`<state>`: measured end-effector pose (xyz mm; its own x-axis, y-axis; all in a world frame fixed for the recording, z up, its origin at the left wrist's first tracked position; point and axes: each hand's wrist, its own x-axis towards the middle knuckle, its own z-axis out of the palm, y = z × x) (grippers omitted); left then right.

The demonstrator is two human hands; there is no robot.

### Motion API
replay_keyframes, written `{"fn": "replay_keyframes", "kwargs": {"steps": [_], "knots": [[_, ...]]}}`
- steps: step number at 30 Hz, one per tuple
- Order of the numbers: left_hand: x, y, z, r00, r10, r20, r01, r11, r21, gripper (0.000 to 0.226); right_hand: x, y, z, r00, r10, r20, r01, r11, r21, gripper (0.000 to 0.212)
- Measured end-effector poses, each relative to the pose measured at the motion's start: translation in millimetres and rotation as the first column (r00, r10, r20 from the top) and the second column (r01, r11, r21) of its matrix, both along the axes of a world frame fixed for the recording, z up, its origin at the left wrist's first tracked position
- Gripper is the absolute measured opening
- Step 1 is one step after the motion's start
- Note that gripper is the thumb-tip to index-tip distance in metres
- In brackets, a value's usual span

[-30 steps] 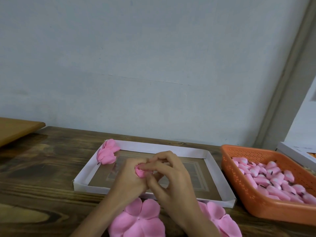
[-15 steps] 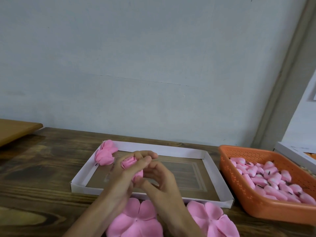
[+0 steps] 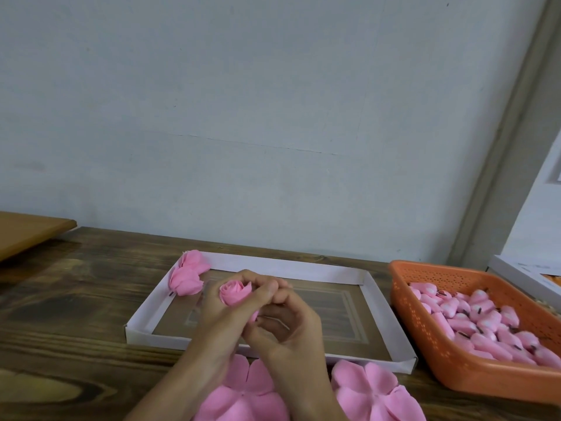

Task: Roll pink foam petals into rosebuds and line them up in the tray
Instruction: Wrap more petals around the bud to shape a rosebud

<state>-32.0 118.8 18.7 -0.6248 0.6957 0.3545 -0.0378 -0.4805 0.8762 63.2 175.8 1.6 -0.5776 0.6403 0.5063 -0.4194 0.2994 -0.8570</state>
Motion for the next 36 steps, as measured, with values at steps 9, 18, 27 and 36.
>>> {"fn": "replay_keyframes", "kwargs": {"steps": [9,18,27,36], "knots": [[-9.0,3.1,-1.9,0.996,0.09,-0.018,-0.091,0.996,-0.007,0.031,6.8,0.6,1.1,0.908,-0.412,-0.078,0.419,0.88,0.225,0.021],[-14.7,5.2,-7.2,0.939,0.152,-0.307,-0.151,0.988,0.027,0.039,13.2,2.5,11.8,0.927,-0.363,-0.089,0.371,0.861,0.349,0.03],[-19.3,14.1,-17.5,0.915,0.141,-0.379,-0.141,0.99,0.026,0.005,12.3,1.3,9.6,0.887,-0.45,-0.104,0.402,0.639,0.656,0.026],[-21.4,5.4,-23.2,0.839,0.249,-0.484,-0.403,0.882,-0.244,0.061,12.8,0.8,7.6,0.872,-0.484,-0.069,0.388,0.599,0.701,0.024]]}}
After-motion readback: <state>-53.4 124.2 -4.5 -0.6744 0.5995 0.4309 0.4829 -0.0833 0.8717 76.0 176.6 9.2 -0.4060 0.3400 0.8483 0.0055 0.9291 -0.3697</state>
